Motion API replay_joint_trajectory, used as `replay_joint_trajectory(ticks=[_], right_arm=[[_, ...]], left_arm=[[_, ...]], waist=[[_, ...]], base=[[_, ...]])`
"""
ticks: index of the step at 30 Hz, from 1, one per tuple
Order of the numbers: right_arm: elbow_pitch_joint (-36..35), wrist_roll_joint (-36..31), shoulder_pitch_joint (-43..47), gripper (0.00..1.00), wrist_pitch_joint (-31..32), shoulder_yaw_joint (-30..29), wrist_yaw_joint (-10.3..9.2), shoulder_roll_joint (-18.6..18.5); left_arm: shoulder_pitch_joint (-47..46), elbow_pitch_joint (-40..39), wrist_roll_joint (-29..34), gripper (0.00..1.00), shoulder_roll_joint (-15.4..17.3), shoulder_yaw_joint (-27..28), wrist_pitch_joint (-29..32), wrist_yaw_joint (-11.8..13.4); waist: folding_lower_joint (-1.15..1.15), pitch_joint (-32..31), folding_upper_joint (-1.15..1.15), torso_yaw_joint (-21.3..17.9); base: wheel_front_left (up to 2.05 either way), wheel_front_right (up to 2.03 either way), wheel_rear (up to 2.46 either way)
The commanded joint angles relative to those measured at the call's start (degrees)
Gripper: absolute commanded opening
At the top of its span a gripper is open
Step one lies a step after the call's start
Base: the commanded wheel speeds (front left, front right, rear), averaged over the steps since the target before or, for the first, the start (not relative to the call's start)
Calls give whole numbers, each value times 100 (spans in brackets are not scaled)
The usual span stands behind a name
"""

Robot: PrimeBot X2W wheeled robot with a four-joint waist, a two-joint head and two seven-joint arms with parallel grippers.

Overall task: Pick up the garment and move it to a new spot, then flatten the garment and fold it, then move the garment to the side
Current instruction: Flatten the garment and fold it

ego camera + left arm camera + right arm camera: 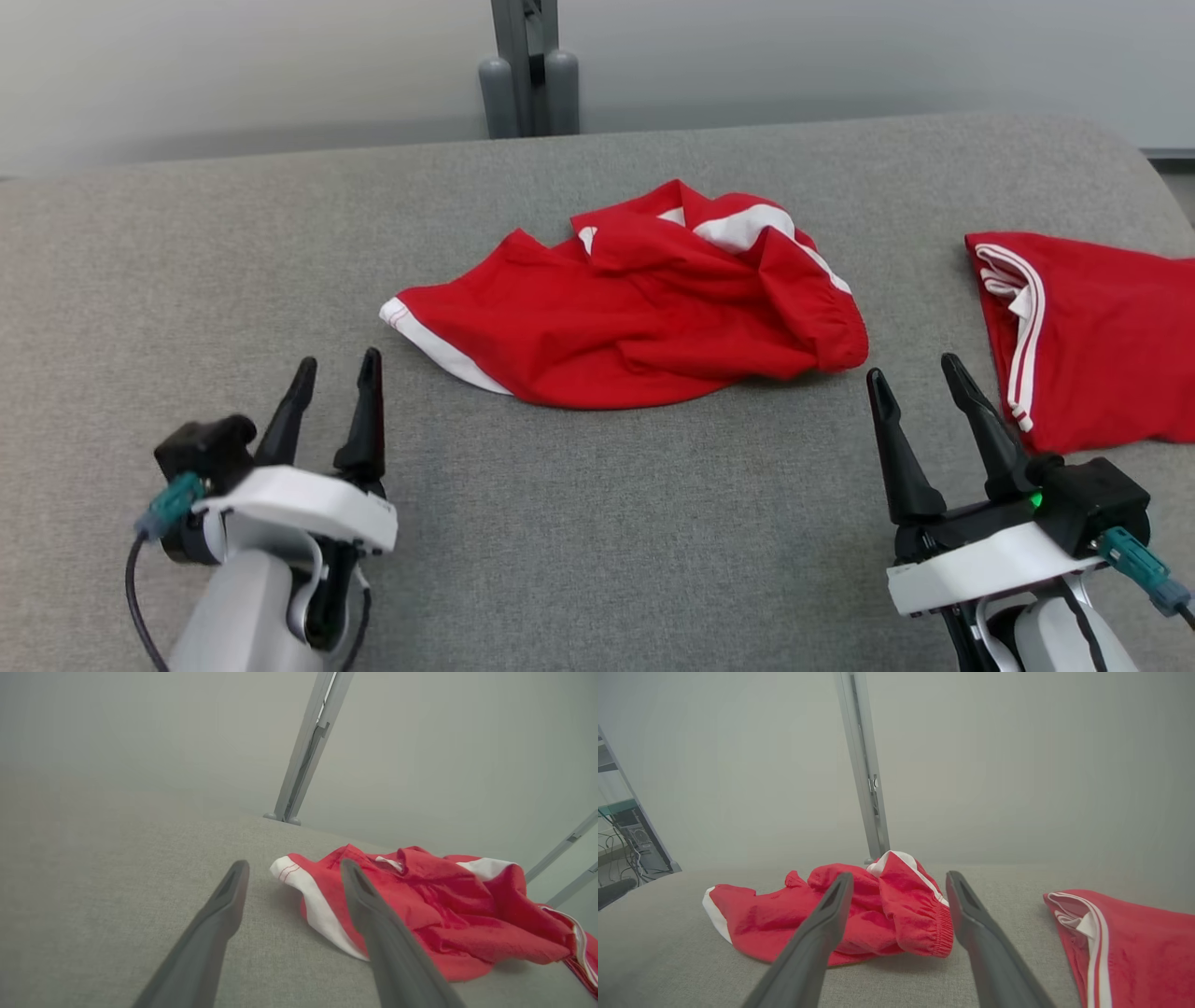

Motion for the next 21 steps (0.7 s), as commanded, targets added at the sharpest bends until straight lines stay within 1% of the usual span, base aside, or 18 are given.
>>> replay_joint_trajectory(ticks=[1,4,5,6,8,10,15,19,21], right_arm=[[-2,17,-68,100,-20,34,2,-37],[3,29,-152,100,-19,89,2,-42],[17,37,-207,100,-20,121,2,-58],[17,37,-207,100,-20,121,2,-58],[32,56,-262,100,-19,138,2,-52],[53,72,-321,100,-20,148,2,-62],[81,76,-330,100,-20,166,2,-66],[97,56,-375,100,-19,179,2,-68],[102,41,-384,100,-19,171,1,-64]], left_arm=[[-278,240,24,100,117,-26,5,-33],[-756,890,28,100,222,-142,242,-33],[-1074,1250,-121,100,239,-115,381,-39],[-1074,1250,-121,100,239,-115,381,-39],[-1462,1646,-273,100,245,-173,541,-47],[-1757,1836,-502,100,195,-354,633,-49],[-1992,2082,-826,100,203,-656,757,-42],[-2163,2431,-990,100,277,-695,558,-43],[-2231,2625,-992,100,301,-676,491,0]], waist=[[0,128,0,-60],[0,263,0,-140],[0,347,0,-189],[0,347,0,-189],[0,447,0,-250],[0,510,0,-293],[0,563,0,-337],[0,574,0,-365],[0,569,0,-367]], base=[[0,0,0],[0,0,0],[0,0,0],[0,0,0],[0,0,0],[0,0,0],[0,0,0],[0,0,0],[0,0,0]])
